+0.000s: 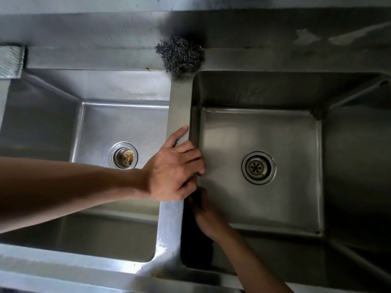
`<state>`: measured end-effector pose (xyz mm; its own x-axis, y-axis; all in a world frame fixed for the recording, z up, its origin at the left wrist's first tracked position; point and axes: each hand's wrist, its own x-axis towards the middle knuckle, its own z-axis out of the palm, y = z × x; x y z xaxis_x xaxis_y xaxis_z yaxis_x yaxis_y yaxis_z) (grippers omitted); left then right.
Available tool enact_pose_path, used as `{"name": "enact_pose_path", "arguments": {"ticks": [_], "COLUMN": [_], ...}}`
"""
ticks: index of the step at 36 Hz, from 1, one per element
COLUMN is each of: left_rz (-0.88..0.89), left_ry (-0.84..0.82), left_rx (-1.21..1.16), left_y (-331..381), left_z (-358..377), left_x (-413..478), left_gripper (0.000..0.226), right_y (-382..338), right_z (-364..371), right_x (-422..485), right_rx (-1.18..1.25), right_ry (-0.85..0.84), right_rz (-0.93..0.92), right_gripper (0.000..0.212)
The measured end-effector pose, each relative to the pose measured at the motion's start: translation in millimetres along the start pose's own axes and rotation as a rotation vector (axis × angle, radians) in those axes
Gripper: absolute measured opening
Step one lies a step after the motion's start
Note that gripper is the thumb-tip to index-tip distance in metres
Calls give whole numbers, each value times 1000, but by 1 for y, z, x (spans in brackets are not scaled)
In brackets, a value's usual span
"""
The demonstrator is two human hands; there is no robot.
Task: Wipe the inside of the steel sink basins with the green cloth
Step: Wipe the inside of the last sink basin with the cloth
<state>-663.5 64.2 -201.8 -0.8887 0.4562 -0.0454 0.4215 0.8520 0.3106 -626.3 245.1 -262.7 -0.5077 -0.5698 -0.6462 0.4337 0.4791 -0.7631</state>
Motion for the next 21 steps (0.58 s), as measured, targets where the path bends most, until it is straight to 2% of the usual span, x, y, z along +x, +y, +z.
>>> {"name": "enact_pose_path", "arguments": {"ticks": [8, 17, 21], "left_rz": [11, 15, 17], "left_ry": [15, 18, 18], "left_rx": [-16, -21, -24], "left_y": [0, -2, -3], "left_z": [0, 2, 3], "left_x": [-1, -2, -2], "left_gripper": [18, 14, 13], "right_y": [13, 17, 15], "right_z": [-3, -7, -7], "right_x": [-6, 13, 1], "right_rx": [-112, -141, -242], "right_ry": [-53, -129, -182], "right_rz": [-42, 181, 157], "right_gripper": [27, 36, 43]}}
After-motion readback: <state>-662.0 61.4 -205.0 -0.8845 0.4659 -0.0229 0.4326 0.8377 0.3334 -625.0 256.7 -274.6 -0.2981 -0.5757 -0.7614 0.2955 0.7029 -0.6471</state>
